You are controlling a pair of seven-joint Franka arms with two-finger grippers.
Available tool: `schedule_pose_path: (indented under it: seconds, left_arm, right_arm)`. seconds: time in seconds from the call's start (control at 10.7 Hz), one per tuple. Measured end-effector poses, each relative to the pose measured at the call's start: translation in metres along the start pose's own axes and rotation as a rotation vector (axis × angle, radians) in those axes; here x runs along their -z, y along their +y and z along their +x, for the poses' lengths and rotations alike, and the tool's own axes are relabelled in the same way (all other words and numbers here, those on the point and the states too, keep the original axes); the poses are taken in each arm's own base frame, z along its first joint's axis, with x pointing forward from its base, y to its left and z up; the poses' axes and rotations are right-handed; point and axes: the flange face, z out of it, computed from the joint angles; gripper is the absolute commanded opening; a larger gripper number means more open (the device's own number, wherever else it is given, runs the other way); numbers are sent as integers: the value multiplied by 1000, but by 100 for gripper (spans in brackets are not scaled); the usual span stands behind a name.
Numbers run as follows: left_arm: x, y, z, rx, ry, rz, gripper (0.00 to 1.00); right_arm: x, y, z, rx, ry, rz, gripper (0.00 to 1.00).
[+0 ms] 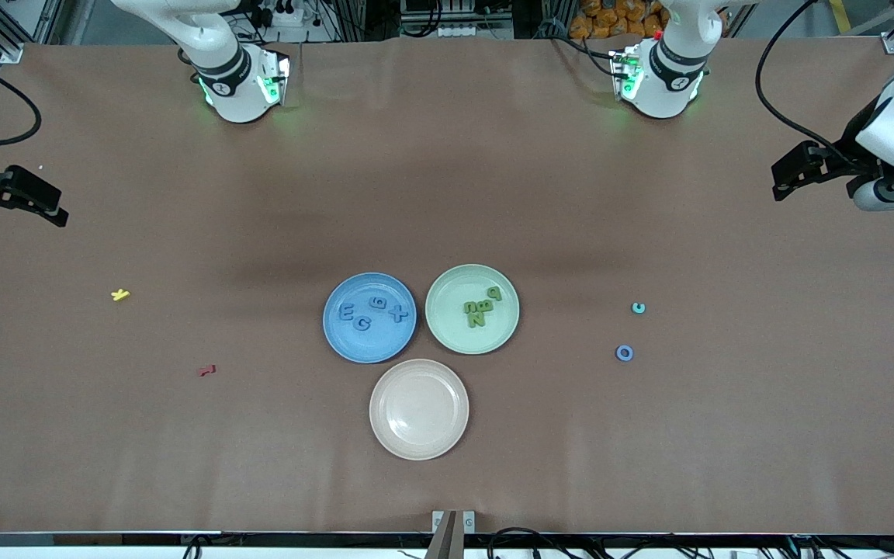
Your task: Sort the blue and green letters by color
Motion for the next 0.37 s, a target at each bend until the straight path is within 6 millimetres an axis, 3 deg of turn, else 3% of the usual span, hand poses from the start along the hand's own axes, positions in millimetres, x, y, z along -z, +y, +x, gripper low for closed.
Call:
schedule_pose_path:
  seconds: [0.37]
  left_arm:
    - [-1, 1, 6, 0, 23, -7, 100]
  right_arm:
    - [0, 4, 0, -7, 0, 0, 100]
